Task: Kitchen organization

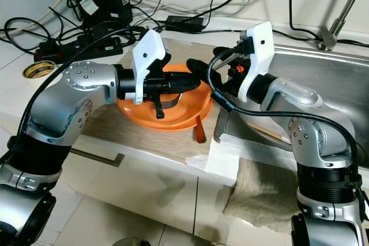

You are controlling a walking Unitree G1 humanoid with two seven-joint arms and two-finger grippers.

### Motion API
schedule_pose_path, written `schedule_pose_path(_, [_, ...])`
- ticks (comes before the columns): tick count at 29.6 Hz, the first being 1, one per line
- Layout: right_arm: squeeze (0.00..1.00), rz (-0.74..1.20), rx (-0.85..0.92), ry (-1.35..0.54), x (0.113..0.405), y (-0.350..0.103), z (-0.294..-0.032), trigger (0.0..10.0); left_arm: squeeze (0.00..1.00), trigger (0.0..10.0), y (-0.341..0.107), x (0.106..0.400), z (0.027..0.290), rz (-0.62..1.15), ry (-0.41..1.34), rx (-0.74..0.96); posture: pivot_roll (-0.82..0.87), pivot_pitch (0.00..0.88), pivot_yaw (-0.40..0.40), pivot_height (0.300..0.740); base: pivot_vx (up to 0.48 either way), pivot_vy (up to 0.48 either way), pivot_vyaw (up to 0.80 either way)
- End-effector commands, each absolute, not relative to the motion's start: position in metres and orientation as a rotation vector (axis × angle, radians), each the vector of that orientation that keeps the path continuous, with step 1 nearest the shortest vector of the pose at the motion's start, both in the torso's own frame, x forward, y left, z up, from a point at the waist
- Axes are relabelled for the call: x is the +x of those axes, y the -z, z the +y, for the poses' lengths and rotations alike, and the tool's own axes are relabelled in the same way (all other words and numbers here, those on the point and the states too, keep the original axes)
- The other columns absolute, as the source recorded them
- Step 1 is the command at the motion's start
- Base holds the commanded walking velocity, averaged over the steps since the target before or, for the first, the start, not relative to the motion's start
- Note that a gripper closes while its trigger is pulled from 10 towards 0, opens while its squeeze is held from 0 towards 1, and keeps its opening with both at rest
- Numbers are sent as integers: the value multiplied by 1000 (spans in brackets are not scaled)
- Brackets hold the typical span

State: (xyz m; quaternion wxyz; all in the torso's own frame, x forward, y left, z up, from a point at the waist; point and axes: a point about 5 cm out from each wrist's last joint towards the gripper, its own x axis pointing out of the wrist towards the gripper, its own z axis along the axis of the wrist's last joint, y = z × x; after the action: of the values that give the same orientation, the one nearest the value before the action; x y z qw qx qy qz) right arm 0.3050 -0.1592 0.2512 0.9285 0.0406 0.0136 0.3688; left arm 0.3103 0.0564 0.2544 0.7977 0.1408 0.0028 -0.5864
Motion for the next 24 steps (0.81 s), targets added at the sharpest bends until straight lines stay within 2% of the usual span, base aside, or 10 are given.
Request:
schedule_pose_path(1, [0,53,71,-721,308,-248,-160,0,0,0,-271,304,50,-72,1308,296,-33,0,62,740,0,0,0])
schedule_pose_path(24, [0,64,55,-721,307,-245,-161,0,0,0,-267,306,51,-65,1293,305,-36,0,61,740,0,0,0])
